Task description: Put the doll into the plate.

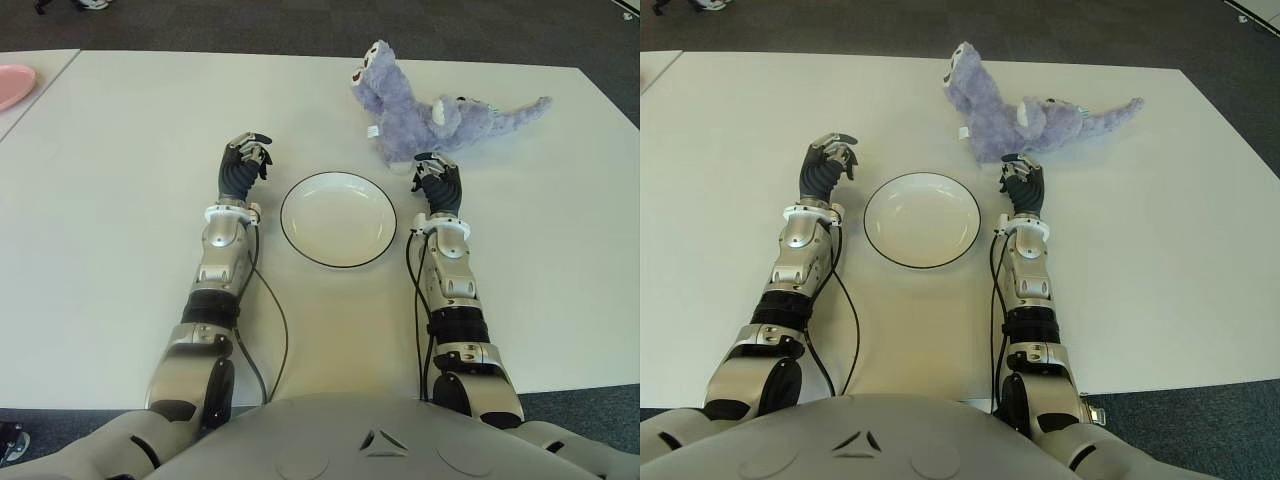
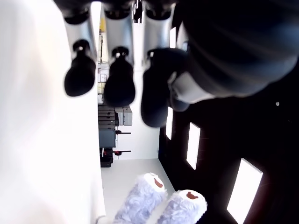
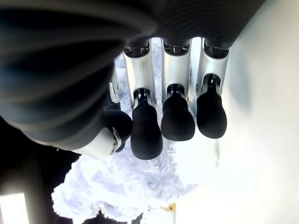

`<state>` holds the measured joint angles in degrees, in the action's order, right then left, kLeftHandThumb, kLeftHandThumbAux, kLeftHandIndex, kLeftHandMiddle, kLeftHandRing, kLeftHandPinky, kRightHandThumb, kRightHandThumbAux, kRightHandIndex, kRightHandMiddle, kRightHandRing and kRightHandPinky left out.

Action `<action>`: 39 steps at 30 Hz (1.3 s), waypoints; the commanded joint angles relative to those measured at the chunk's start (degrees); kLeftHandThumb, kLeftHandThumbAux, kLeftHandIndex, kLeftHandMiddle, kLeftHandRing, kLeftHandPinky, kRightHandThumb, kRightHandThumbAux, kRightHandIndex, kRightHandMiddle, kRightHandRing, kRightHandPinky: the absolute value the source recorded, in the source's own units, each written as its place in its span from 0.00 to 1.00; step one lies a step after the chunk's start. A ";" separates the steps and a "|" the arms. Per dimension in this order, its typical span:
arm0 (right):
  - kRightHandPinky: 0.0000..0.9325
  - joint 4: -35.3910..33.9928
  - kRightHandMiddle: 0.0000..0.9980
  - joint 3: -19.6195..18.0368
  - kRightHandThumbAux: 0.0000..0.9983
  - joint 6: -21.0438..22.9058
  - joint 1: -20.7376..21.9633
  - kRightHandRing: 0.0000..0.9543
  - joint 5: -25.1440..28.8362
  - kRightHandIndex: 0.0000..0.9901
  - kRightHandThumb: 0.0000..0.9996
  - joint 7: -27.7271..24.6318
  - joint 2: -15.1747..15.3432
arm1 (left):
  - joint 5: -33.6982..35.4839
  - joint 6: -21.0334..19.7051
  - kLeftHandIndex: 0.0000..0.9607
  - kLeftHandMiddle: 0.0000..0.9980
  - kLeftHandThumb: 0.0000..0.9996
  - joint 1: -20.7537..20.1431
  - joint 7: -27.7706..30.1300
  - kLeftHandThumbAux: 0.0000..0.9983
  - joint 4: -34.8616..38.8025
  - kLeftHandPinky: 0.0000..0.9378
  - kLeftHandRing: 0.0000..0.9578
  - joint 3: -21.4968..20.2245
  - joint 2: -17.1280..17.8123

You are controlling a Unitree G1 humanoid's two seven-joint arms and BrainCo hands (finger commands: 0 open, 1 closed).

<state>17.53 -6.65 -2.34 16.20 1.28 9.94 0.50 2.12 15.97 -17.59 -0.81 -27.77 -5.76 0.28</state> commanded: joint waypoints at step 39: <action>0.76 -3.06 0.75 0.25 0.72 1.86 -3.28 0.80 0.33 0.44 0.71 0.05 -1.24 | 0.66 0.04 0.46 0.73 0.71 6.46 0.01 0.70 -4.26 0.77 0.78 0.36 -2.38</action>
<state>14.25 -6.45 -1.59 15.34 1.32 10.04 0.35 2.04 16.05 -17.58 -0.80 -27.47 -5.62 0.06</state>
